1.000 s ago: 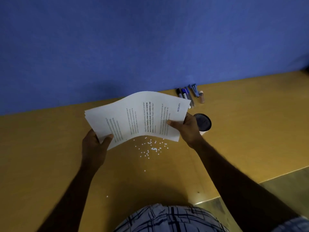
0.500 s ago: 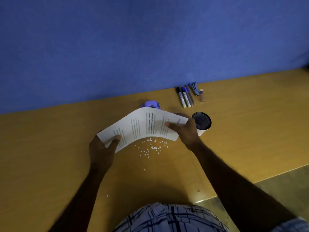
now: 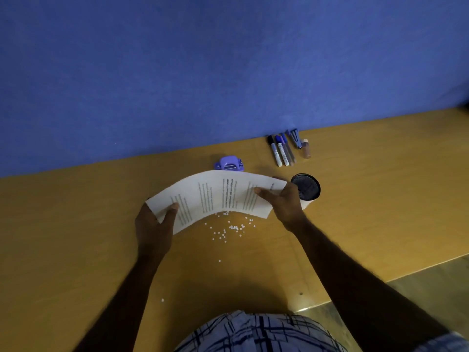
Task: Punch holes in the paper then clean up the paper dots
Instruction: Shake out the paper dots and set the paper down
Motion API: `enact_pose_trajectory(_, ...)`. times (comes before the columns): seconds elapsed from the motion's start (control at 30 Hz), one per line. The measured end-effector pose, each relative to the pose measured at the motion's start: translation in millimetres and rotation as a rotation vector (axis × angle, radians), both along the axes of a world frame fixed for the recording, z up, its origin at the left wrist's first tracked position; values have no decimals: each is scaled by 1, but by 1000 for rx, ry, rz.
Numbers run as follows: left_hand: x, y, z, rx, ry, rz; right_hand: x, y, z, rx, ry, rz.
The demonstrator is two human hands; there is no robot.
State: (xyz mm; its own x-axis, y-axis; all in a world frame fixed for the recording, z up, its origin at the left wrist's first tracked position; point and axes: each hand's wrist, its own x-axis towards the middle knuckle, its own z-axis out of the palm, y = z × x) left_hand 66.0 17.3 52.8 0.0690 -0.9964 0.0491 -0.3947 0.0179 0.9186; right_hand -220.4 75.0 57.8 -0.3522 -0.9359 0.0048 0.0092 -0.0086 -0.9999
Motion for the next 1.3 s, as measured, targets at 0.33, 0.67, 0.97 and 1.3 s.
enact_pose_trajectory(0.33,3,-12,-8,122,21,8,-12,12,-5,41,-361,-62)
enact_pose_trajectory(0.67,-14,46,-46,596,349,-133,32,26,-28,246,-768,-215)
enact_pose_trajectory(0.97,11,38,-34,409,330,-72,67,26,-29,320,-860,-120)
enact_pose_trajectory(1.3,92,9,-27,319,147,-59,89,21,-41,547,-584,111)
